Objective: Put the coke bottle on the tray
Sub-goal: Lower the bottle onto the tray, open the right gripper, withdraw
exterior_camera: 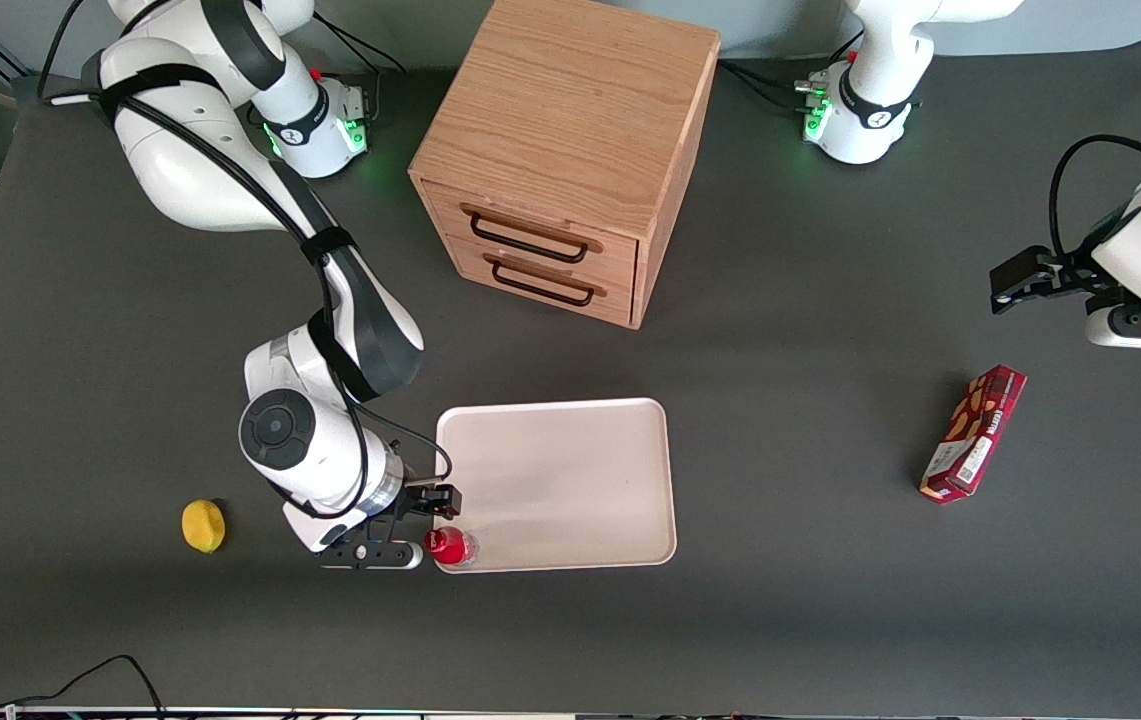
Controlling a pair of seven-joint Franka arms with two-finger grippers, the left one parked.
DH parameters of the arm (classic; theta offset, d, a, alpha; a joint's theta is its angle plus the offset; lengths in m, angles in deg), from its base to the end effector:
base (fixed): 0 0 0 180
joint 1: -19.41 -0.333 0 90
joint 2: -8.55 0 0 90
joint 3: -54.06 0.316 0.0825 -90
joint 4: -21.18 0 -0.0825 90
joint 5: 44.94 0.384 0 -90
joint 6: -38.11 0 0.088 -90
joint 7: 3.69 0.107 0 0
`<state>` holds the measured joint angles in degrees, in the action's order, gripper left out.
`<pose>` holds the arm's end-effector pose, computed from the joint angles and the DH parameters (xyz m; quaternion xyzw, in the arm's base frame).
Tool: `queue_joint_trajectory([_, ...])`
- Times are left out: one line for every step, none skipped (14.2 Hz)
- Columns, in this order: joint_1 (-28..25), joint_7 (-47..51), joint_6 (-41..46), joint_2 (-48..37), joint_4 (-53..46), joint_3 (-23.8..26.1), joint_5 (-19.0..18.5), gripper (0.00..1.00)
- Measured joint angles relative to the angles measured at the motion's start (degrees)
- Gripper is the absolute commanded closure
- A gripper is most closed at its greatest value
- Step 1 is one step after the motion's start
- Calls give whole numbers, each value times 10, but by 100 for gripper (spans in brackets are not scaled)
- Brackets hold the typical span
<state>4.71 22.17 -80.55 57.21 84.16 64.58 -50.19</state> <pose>0.7259 0.2847 0.3256 -0.9972 0.0215 -0.0500 0.0516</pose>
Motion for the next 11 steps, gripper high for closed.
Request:
queue_joint_trajectory([0,0,0,0,-3,0,0,13])
queue_joint_trajectory([0,0,0,-2,-7,0,0,9])
queue_joint_trajectory([0,0,1,-6,-12,0,0,4])
queue_joint_trajectory([0,0,10,-16,-19,0,0,0])
queue_joint_trajectory([0,0,29,-31,-26,0,0,0])
queue_joint_trajectory([1,1,55,-51,-31,0,0,0])
queue_joint_trajectory([2,2,91,-80,-36,0,0,0])
queue_joint_trajectory([5,3,137,-114,-38,0,0,0])
queue_joint_trajectory([12,5,185,-148,-39,-1,0,0])
queue_joint_trajectory([21,5,233,-180,-38,-2,0,0])
queue_joint_trajectory([33,5,279,-210,-38,-2,0,0])
